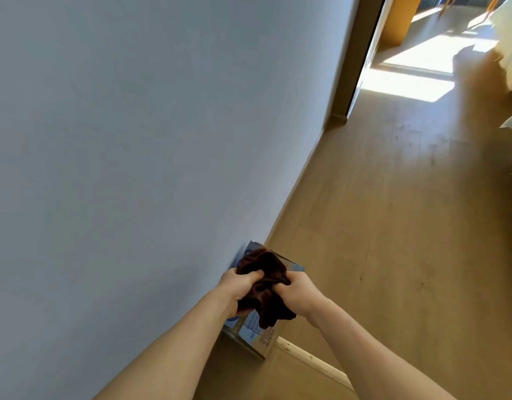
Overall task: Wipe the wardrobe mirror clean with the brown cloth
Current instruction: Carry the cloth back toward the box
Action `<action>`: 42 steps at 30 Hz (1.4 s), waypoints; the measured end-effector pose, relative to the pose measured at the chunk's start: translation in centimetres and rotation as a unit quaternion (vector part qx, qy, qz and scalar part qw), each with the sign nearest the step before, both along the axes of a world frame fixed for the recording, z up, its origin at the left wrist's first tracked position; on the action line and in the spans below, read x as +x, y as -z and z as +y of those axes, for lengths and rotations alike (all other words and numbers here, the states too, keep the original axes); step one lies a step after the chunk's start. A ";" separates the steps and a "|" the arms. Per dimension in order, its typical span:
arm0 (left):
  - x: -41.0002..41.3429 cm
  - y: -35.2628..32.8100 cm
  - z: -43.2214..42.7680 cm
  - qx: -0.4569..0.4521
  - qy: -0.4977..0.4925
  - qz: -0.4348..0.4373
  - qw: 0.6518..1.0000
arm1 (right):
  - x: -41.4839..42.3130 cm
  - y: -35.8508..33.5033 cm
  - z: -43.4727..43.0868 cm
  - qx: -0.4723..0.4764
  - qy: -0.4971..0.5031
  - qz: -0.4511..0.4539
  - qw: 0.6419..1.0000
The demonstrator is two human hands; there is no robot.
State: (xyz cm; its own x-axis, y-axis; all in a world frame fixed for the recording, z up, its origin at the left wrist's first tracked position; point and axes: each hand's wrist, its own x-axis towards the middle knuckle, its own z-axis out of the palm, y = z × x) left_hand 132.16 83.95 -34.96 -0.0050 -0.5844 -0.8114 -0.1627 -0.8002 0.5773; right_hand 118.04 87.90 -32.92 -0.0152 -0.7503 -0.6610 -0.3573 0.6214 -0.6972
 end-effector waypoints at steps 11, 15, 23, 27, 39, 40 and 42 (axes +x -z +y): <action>1.1 9.6 -3.2 0.019 -0.009 -0.018 1.000 | 1.8 10.0 -2.9 0.011 0.040 0.014 0.999; 1.3 12.6 -4.1 0.003 -0.019 -0.015 1.000 | 2.2 12.9 -4.0 -0.005 0.042 0.036 0.998; 1.1 17.9 -4.7 -0.005 -0.014 -0.047 0.999 | 3.1 17.4 -5.3 -0.045 -0.080 0.163 0.982; 1.0 19.9 -4.1 0.004 0.011 -0.066 0.998 | 3.6 19.2 -4.9 -0.038 -0.142 0.229 0.962; 0.9 21.6 -4.3 0.010 0.116 -0.186 0.976 | 3.7 19.9 -4.3 0.033 -0.205 0.235 0.949; 0.8 21.3 -4.4 0.012 0.123 -0.204 0.971 | 3.7 19.6 -4.3 0.032 -0.203 0.234 0.950; 0.7 20.4 -4.6 0.011 0.133 -0.223 0.966 | 3.6 18.6 -4.3 0.031 -0.194 0.236 0.952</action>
